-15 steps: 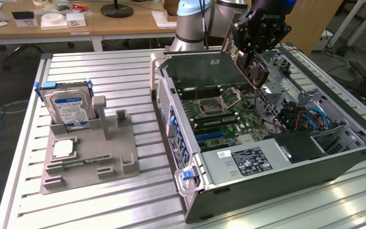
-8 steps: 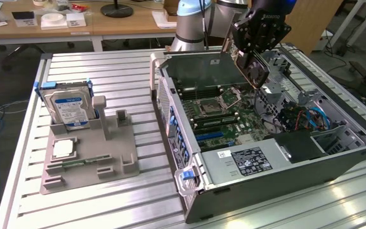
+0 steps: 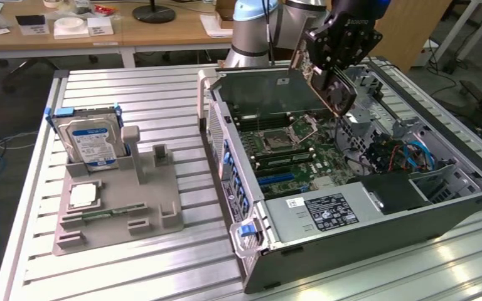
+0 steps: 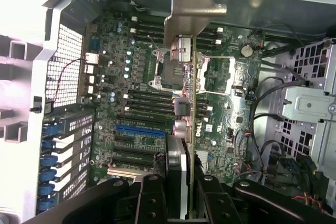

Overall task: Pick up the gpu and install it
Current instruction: 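Insert the gpu into the slot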

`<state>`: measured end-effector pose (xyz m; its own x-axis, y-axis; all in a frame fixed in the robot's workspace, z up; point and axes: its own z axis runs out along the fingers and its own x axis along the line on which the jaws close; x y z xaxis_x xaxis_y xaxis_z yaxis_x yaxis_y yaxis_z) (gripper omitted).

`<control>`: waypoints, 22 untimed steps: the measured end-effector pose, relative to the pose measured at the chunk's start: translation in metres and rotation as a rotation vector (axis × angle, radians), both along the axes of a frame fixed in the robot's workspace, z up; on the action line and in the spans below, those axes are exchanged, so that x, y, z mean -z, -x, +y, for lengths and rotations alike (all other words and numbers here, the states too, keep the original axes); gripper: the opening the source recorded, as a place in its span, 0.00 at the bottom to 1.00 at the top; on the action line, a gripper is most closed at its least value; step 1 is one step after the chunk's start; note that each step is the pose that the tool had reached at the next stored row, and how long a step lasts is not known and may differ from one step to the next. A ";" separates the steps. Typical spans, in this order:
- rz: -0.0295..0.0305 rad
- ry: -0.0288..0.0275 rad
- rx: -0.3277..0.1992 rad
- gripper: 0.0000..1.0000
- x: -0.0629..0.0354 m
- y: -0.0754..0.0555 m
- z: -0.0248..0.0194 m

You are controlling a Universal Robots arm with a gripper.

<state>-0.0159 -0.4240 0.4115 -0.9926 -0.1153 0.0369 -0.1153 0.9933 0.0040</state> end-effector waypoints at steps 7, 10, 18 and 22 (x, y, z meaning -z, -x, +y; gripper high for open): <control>0.0000 0.0000 -0.032 0.28 0.0000 0.000 0.0000; 0.0001 0.0001 -0.045 0.28 0.0000 0.000 0.0000; 0.0002 0.0000 -0.072 0.28 0.0000 0.000 0.0000; 0.0007 0.0000 -0.086 0.28 0.0000 0.000 0.0000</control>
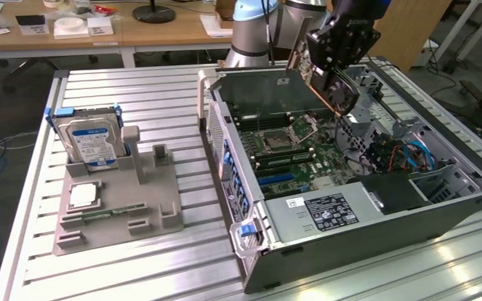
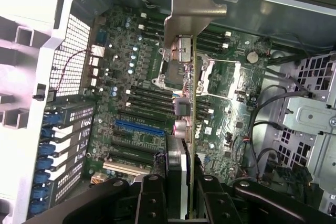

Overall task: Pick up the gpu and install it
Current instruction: 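Insert the gpu into the slot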

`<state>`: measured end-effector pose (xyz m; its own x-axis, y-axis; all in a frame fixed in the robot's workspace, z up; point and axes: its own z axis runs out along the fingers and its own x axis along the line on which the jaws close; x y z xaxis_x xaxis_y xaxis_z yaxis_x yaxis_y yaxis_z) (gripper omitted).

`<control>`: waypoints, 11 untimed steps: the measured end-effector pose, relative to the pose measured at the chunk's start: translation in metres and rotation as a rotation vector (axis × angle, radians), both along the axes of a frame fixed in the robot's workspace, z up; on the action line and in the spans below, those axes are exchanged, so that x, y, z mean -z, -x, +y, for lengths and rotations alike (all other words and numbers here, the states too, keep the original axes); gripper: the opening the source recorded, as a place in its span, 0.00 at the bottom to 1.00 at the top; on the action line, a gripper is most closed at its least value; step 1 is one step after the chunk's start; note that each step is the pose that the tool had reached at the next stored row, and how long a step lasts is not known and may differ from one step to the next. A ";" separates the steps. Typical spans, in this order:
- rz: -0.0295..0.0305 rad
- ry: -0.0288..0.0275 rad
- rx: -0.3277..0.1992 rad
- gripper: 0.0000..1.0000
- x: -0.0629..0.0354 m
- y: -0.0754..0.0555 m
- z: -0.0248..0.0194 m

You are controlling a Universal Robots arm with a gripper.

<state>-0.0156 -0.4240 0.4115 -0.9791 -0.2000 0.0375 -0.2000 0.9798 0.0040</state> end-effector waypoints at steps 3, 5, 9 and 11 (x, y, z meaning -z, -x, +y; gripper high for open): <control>0.0004 0.0000 -0.010 0.28 0.0000 0.000 0.0000; 0.0006 0.0000 -0.017 0.28 0.0000 0.000 0.0000; 0.0010 0.0000 -0.030 0.28 0.0001 0.000 0.0000; 0.0011 0.0000 -0.037 0.28 0.0001 0.000 0.0000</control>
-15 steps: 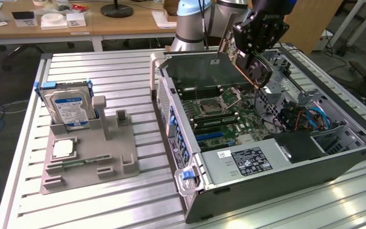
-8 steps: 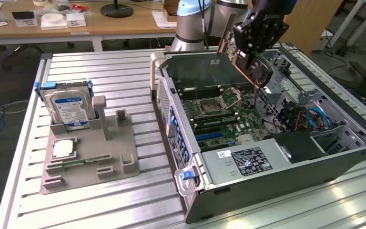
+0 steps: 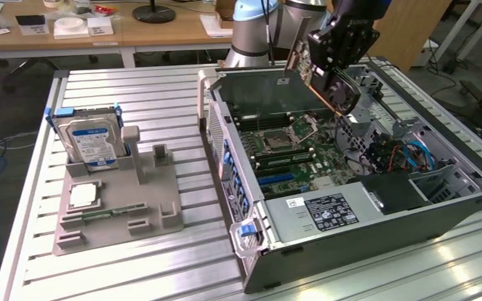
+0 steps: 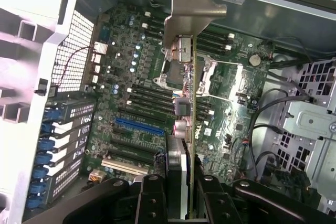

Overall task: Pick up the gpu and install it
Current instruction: 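Insert the gpu into the slot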

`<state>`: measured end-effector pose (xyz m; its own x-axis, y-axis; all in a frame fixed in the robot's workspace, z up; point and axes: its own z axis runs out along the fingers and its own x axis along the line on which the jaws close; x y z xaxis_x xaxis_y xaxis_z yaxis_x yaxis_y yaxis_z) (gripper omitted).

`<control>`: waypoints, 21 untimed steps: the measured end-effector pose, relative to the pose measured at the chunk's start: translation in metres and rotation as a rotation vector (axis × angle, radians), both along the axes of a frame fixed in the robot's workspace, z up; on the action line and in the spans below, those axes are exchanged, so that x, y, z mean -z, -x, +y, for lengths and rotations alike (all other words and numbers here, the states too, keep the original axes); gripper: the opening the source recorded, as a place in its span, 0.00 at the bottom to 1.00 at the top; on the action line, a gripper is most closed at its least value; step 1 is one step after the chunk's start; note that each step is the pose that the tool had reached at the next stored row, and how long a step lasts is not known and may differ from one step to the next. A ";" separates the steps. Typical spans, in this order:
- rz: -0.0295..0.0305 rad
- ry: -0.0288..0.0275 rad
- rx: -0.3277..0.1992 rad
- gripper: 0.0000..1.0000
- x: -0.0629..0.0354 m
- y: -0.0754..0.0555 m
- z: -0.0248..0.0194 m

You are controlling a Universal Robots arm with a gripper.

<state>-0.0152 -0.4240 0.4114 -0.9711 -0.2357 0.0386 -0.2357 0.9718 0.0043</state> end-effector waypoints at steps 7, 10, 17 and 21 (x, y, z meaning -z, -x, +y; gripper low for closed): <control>0.0008 0.0000 -0.032 0.28 0.0000 -0.001 0.0000; 0.0012 0.0000 -0.046 0.28 0.0001 -0.001 0.0000; 0.0021 0.0000 -0.076 0.28 0.0001 -0.002 0.0000; 0.0030 0.0000 -0.095 0.28 0.0001 -0.002 0.0000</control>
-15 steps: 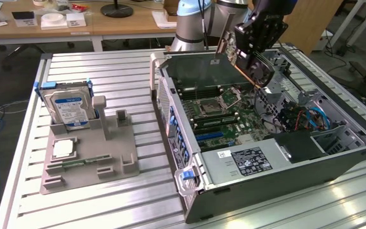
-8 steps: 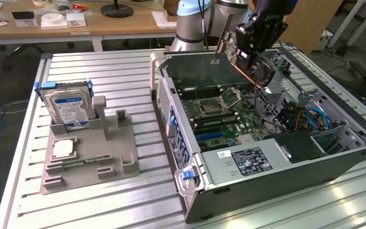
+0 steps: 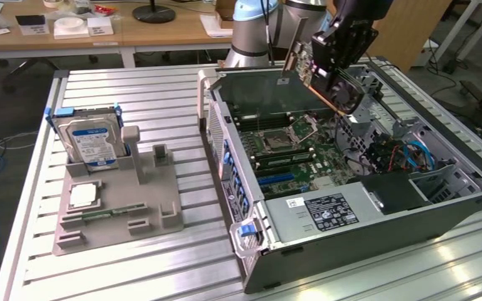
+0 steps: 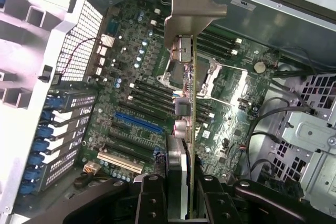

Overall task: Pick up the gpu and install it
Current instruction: 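Insert the gpu into the slot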

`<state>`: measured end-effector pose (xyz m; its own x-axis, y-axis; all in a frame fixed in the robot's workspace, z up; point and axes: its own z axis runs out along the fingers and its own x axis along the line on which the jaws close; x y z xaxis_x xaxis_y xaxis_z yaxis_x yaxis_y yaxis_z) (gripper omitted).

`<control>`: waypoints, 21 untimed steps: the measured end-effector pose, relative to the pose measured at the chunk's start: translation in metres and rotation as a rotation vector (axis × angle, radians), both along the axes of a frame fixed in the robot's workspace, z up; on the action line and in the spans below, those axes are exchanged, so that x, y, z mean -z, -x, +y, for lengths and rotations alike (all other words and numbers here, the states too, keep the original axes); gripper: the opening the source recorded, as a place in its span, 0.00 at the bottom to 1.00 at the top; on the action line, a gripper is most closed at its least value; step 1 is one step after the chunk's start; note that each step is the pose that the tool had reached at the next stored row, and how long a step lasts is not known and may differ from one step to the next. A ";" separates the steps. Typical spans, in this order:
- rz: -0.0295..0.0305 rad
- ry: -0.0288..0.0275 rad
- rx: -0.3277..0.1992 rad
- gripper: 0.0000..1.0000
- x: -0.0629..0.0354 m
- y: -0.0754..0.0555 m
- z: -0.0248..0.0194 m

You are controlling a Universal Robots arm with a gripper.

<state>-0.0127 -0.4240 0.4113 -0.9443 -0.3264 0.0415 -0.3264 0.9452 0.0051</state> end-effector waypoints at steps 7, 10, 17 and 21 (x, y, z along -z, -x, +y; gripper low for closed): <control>0.0008 -0.0001 -0.033 0.28 0.0000 -0.001 0.0000; 0.0009 -0.0001 -0.045 0.28 0.0001 -0.001 0.0000; 0.0013 0.0000 -0.076 0.28 0.0001 -0.002 0.0000; 0.0015 -0.0001 -0.094 0.28 0.0002 -0.002 0.0000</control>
